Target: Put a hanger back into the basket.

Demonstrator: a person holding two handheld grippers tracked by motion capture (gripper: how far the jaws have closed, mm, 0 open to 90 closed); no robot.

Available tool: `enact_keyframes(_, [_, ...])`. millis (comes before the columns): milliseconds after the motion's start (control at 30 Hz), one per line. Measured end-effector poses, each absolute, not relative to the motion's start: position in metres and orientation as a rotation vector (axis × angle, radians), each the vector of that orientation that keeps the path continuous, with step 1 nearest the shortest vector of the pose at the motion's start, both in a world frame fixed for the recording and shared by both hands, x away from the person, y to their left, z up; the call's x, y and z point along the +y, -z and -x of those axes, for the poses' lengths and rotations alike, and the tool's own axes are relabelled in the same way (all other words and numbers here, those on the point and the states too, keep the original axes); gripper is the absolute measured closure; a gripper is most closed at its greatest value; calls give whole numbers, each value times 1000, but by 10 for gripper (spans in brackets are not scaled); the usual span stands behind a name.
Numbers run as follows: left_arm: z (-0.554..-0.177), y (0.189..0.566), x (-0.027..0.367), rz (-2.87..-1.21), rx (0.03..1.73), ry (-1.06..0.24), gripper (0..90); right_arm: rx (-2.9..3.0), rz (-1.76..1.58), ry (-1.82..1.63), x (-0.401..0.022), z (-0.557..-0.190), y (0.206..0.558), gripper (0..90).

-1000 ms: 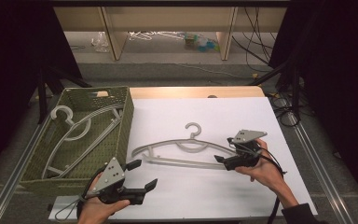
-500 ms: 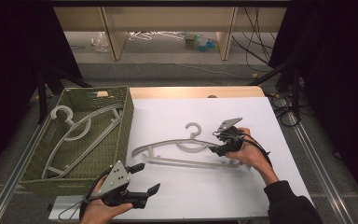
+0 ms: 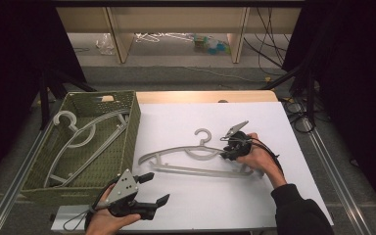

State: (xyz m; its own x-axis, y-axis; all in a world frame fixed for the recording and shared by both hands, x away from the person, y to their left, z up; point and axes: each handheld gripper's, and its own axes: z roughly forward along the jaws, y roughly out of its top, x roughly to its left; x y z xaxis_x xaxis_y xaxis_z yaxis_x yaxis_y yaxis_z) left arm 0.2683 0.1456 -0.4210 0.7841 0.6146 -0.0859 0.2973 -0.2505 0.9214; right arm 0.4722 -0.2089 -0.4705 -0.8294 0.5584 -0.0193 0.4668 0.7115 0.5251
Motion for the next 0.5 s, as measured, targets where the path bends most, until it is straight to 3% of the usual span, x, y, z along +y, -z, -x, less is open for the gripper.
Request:
enact_keyframes(200, [-269, 421, 146, -1834, 701, -348, 212, 2746, -862, -751, -208, -475, 469, 747])
enact_keyframes(500, [-271, 421, 147, -1849, 695, -356, 220, 2786, -759, -707, -205, -476, 468, 769])
